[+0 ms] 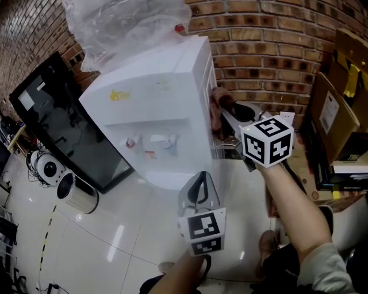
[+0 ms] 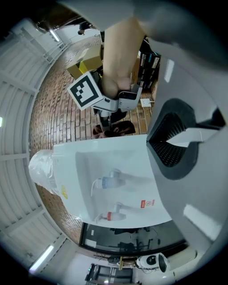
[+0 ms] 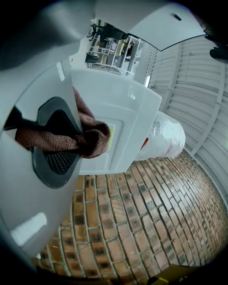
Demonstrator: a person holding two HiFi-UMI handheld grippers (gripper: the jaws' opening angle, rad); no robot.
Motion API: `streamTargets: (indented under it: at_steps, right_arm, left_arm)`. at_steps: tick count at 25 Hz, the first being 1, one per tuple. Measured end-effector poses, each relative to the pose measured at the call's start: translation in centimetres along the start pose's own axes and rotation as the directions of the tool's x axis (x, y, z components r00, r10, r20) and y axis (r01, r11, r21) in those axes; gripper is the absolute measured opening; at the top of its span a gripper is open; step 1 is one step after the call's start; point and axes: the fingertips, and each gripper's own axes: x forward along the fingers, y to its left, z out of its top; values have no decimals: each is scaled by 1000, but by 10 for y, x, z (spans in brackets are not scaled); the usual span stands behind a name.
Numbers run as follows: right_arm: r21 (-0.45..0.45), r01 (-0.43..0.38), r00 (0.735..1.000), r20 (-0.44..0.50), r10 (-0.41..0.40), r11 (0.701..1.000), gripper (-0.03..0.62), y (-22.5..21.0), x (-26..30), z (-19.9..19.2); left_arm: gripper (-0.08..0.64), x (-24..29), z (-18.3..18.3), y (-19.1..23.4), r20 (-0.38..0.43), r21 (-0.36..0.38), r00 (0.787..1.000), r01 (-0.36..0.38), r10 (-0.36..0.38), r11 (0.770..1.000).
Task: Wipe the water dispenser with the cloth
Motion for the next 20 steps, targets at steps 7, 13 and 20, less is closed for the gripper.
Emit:
streamTargets:
  at_steps: [7,13,20]
  right_arm:
    - [20,0,996,-88,1,1000,87,0,1,-63]
    - [37,20,981,-195,-12,999,87,-2,3,-127]
    - [26,32,945,-328,-22,999,87,-3,2,-192]
  left_arm:
    - [0,1,-28,-14,-28,-91,998,55,-58,994]
    - [0,-1,-51,-21,-51,-66,996,72,-76,995]
    - [0,2,-81,-27,-96,-84,991,89,-97,992]
